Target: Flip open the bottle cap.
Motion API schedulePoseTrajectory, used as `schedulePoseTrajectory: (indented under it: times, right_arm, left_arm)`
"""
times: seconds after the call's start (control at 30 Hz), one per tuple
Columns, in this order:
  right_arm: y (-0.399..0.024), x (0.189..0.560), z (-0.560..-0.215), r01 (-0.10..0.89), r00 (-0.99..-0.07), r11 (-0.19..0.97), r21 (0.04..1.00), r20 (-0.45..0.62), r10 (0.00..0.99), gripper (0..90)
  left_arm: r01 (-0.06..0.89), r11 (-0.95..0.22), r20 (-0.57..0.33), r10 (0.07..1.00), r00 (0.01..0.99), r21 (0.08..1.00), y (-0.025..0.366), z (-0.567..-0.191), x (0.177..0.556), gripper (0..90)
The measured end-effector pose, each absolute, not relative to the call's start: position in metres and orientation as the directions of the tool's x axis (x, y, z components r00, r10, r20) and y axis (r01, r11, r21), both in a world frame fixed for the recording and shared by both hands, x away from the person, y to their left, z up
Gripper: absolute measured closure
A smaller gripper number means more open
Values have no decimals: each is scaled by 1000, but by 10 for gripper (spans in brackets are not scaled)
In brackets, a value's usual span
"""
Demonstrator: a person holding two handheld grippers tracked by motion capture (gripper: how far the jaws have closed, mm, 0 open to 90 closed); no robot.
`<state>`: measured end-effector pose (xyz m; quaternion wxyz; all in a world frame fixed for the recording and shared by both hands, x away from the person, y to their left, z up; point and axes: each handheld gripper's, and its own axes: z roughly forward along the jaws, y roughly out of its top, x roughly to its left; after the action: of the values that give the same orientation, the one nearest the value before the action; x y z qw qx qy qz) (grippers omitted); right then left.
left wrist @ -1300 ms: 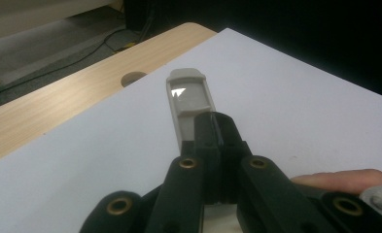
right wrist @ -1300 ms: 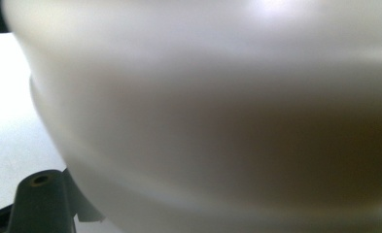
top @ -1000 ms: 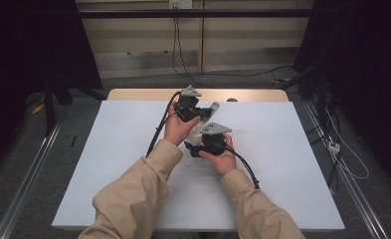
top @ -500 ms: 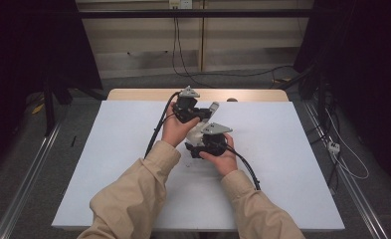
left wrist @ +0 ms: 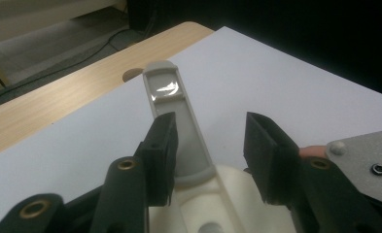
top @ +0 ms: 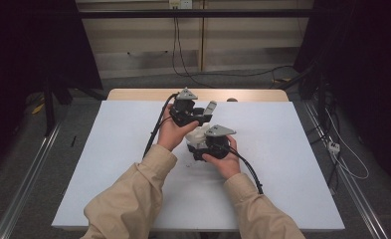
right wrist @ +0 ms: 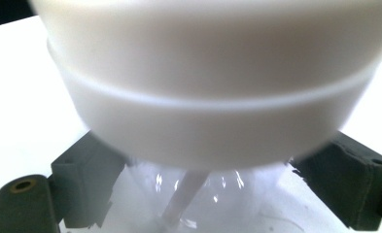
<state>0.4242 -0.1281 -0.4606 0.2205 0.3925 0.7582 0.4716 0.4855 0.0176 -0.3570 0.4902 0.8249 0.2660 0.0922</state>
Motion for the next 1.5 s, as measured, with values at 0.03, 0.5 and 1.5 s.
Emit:
schedulePoseTrajectory:
  times: [0.03,0.5,1.5]
  right_arm:
    - [-129,423,-460,387,-595,247,888,36,803,119]
    - [-155,402,-455,429,-582,233,873,70,810,95]
    - [-202,346,-449,449,-597,269,852,62,800,78]
  left_arm:
    - [351,-375,-112,531,840,858,18,-356,485,526]
    - [356,-380,-113,532,839,854,45,-356,460,262]
    - [398,-355,-119,602,789,846,143,-411,409,98]
